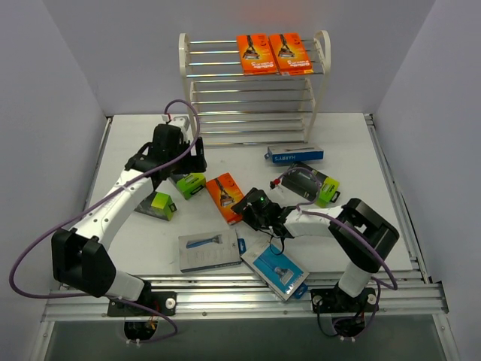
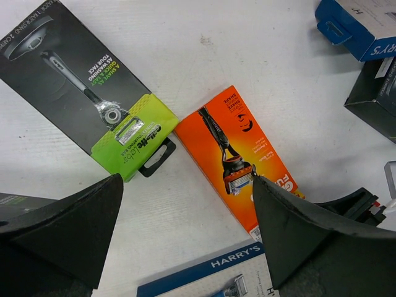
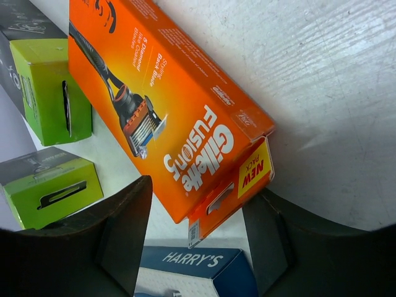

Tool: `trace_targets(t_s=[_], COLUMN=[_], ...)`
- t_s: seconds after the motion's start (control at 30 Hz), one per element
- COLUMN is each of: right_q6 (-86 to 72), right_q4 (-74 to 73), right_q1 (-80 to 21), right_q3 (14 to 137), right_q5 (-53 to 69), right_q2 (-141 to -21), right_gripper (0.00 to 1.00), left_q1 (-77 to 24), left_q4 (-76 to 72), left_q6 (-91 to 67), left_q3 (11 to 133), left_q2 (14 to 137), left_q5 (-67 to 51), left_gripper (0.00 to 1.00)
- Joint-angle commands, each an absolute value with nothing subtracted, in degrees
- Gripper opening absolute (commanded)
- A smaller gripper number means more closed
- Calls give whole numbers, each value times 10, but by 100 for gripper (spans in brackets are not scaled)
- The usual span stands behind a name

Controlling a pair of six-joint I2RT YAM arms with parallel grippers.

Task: Place and organize the shaving razors onto the shelf
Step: Grab a shaving razor with the right arm

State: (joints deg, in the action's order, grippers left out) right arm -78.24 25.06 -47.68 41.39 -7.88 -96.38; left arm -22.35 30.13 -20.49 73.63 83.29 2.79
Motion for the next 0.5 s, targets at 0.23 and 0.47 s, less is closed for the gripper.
trace_targets(t_s=[0.23, 0.47], right_q6=[-788, -798], right_q4=[279, 310], right_q1=[-466, -461], right_q3=[407, 391], right_q5=[-69, -59], right_q2=[-981, -991], right_gripper=[54, 41], left_q1=[-224, -224], left_q4=[277, 282], left_q6=[-196, -197], left_q3=[730, 735], left_q2=[812, 820], left_q5=[37, 37], left_gripper=[92, 79])
